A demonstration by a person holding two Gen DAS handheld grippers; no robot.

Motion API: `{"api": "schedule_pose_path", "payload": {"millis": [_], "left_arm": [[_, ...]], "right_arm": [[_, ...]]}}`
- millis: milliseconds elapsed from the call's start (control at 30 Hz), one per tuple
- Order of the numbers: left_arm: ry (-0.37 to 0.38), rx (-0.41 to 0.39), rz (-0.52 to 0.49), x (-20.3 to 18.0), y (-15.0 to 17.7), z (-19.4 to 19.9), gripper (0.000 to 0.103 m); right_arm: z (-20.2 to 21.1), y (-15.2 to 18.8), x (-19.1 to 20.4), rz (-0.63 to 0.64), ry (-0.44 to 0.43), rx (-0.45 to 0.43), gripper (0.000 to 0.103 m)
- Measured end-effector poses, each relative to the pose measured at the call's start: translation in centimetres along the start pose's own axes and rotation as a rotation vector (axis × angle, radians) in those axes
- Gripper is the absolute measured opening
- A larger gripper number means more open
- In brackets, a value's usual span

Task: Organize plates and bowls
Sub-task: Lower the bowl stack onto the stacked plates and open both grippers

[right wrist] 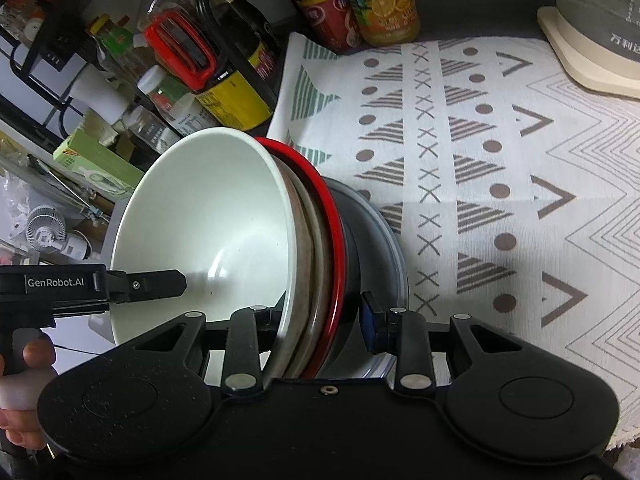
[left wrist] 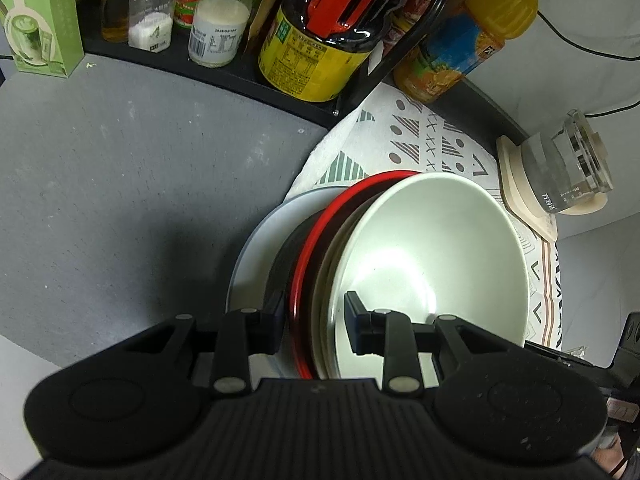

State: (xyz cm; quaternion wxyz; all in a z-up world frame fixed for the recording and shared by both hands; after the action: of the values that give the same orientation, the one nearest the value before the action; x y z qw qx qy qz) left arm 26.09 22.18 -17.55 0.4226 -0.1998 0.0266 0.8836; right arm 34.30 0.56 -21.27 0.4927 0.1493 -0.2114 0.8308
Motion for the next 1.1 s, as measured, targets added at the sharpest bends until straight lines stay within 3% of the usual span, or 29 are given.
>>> {"api": "schedule_pose_path", "payload": {"millis": [400, 633, 767, 933, 1100], "left_arm": [[0.020, 0.021, -0.006, 0.0, -0.3, -0.5, 0.029], [0.048, 0.032, -0.004, 0.1, -0.7, -0.4, 0.029], [0.063, 0.012, -0.032, -0.1, -0.9, 0.3, 0.030], [0.095, -0.001, -0.063, -0.4, -1.1, 1.2, 0.032], [0.127, -0.008, -0.093, -0.1, -1.4, 1.9, 0.033]], "right_arm": [[-0.8, 0.1, -0.5, -0.027, 0.017, 0.019, 0.033], [-0.6, 0.4, -0.2, -0.038, 0.020, 0.001, 0.040], [0.2, 0.4, 0.1, -0.045, 0.021, -0.038, 0.054], [1.1, 0.5, 0.4, -0.069, 0.054, -0.090, 0.064], [2.0, 1.2, 0.0, -0.142, 0.093, -0.151, 0.065]]}}
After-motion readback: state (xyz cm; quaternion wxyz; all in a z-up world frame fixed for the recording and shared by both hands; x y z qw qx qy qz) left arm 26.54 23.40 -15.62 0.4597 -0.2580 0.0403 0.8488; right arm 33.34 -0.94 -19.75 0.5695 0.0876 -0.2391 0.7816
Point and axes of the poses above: each gripper's, at about its wrist camera, not at the fingertips, and z roughly against the way its jaws point, x to its left, y to its underside, the point moved 7 cm from there along -z, roughly the way its jaws point, and after that the axes turned 5 degrees about x, right-handed, at the moved point
